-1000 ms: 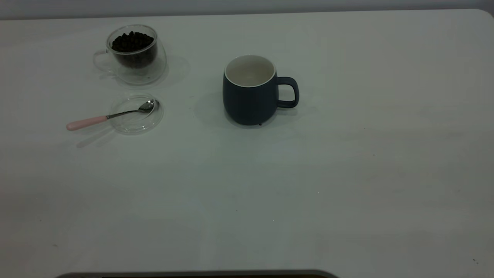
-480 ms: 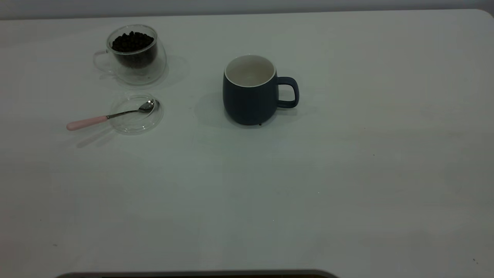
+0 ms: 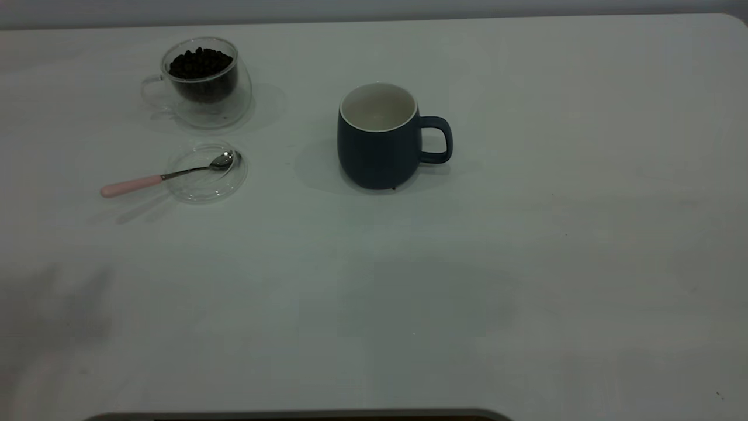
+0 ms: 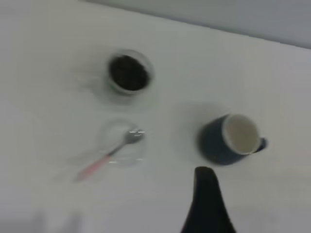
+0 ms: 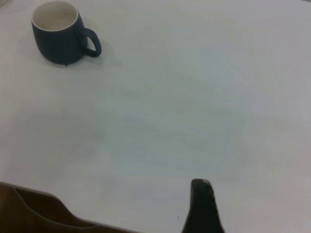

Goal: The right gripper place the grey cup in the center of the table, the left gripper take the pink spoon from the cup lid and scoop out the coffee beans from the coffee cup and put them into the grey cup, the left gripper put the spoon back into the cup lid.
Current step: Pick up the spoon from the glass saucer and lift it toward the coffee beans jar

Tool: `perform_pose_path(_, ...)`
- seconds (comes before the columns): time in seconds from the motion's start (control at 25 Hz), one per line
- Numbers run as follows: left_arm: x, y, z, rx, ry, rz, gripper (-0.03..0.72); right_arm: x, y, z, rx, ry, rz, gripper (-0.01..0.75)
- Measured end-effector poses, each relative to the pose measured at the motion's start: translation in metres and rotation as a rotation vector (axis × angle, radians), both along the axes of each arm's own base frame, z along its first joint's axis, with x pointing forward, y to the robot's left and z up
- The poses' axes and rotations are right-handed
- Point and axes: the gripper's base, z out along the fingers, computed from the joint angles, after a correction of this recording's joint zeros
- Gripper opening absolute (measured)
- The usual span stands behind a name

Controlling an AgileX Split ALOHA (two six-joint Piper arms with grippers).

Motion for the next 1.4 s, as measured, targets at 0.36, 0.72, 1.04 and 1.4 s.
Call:
perform_pose_path(0.36,0.083,0.009,-0.077,-0.167,0.196,0.022,0.634,0.000,0.000,0.000,0.000,0.000,0.000,0.588)
perform_pose_path(0.72,0.109,0.072,-0.160,-0.268,0.392,0.147,0.708,0.000,0.000,0.000,0.000,0.000,0.000,0.588)
perform_pose_path(1.04,0.110,0.105,-0.224,-0.389,0.449,0.104,0.710,0.000,0.000,0.000,0.000,0.000,0.000,0.588)
perform_pose_path(1.4,0.113,0.102,-0.290,-0.461,0.486,0.050,0.710,0.000,0.000,0.000,0.000,0.000,0.000,0.588)
